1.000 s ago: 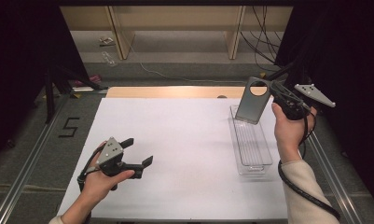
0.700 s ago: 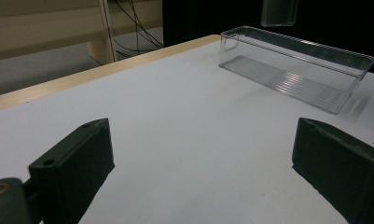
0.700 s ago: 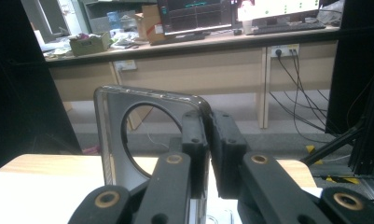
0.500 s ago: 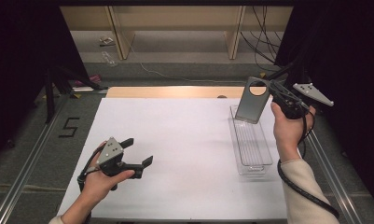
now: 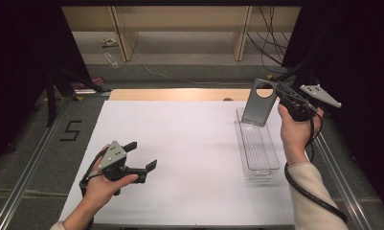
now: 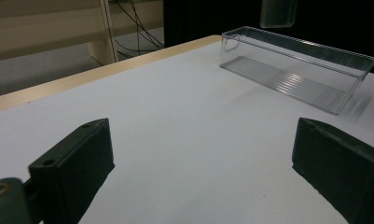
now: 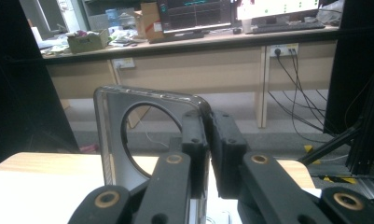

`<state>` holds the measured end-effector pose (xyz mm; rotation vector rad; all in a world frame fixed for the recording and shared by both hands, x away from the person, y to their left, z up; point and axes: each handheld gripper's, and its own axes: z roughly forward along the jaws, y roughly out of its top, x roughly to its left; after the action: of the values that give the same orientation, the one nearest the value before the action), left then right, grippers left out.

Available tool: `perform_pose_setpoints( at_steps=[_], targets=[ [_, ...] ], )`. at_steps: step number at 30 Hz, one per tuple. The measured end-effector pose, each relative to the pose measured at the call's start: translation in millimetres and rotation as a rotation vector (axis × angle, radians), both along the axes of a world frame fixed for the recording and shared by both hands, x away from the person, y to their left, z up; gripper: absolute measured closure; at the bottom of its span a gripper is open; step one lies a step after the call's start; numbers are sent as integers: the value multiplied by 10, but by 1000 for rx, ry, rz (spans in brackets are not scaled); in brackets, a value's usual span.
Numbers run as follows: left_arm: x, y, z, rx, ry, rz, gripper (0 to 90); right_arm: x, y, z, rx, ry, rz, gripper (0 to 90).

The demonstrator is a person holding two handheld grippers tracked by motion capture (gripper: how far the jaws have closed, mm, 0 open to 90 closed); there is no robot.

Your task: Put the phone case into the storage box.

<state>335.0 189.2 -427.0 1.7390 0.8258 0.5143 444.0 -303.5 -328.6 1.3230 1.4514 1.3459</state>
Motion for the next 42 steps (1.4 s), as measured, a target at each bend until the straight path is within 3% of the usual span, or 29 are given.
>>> perform_pose_setpoints(
  at_steps=[42],
  targets=[
    [1,2,4,-1,-1,3,48,85,-20,-62,-24,16,4,852]
  ],
)
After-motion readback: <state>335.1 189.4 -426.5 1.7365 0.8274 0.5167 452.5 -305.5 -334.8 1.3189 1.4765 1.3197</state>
